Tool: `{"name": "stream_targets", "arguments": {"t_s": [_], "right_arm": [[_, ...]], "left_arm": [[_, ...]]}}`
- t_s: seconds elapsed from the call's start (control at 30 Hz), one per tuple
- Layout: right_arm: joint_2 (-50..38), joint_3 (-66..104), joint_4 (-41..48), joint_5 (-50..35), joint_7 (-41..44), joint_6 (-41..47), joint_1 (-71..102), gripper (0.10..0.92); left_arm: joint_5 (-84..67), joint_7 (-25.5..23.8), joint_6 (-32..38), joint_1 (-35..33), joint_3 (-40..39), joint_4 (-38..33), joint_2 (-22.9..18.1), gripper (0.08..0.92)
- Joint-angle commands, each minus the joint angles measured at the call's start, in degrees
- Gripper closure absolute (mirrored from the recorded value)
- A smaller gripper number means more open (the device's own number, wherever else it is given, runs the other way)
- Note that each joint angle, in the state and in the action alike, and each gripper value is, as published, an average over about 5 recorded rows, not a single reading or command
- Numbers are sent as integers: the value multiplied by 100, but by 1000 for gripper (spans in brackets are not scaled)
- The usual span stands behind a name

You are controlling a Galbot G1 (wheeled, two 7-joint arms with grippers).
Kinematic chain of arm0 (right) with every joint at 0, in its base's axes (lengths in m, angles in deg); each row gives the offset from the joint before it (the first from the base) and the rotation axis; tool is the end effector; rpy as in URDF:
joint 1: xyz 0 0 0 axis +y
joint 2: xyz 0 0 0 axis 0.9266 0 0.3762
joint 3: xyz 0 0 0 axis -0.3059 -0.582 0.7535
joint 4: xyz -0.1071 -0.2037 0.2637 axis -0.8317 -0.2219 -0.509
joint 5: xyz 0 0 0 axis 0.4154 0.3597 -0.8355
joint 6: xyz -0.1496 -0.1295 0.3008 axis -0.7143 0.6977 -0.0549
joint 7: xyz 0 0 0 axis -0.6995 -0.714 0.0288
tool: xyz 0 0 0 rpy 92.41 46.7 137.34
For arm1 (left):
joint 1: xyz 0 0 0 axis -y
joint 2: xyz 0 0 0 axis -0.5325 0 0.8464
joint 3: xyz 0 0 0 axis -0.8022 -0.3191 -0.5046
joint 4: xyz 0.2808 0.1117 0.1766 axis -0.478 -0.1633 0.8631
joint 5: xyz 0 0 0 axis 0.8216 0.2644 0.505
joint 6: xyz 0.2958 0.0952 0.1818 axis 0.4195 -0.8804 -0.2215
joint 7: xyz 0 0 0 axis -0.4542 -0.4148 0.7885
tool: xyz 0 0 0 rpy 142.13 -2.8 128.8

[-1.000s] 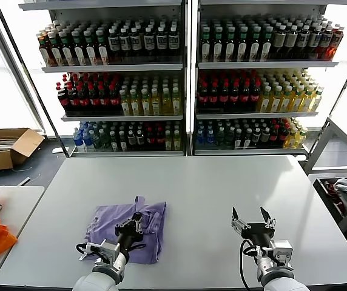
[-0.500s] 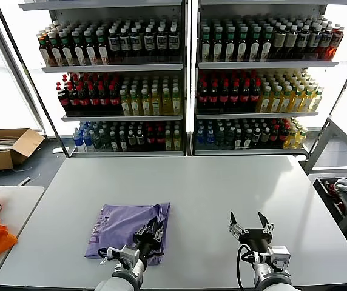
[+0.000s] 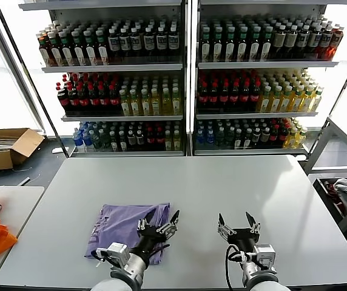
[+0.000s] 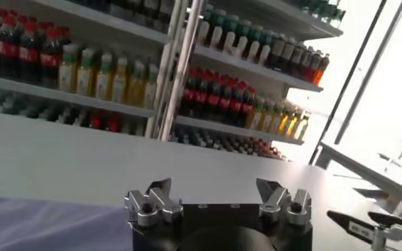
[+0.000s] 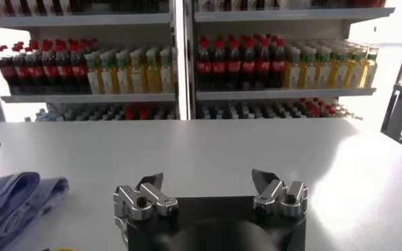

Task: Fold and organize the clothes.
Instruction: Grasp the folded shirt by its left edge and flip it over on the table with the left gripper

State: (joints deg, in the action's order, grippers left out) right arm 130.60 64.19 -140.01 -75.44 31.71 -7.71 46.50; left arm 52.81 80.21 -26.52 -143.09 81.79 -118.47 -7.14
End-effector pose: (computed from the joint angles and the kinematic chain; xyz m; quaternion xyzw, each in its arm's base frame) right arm 0.2019 0.0155 -0.2579 0.0254 -0.9852 0.0035 0.1692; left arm 0.2087 -0.0615 -0.2683 -0.1689 -0.9658 0.1269 0.1501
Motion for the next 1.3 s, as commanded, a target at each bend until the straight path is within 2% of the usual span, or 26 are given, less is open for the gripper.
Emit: {"name": "stream_targets", "arguments": {"t_s": [0.03, 0.1, 0.3, 0.6, 1.3], "right_arm": [[-87, -276, 221, -28, 3, -30, -234, 203], [-113, -346, 323, -42, 2, -48, -318, 203], [-116, -497, 472, -52, -2, -51, -521, 203], [-106, -514, 405, -46, -7, 0, -556, 203], [-106, -470, 260, -6, -8, 29, -386, 203]], "left_arm": [[679, 120, 303, -214, 2076, -37, 667, 235], [693, 126, 356, -300, 2439, 237, 803, 196], [445, 42, 484, -508, 2828, 718, 906, 178], [-174, -93, 214, -405, 2639, 858, 935, 177], [-595, -451, 12, -373, 2239, 1160, 852, 177]]}}
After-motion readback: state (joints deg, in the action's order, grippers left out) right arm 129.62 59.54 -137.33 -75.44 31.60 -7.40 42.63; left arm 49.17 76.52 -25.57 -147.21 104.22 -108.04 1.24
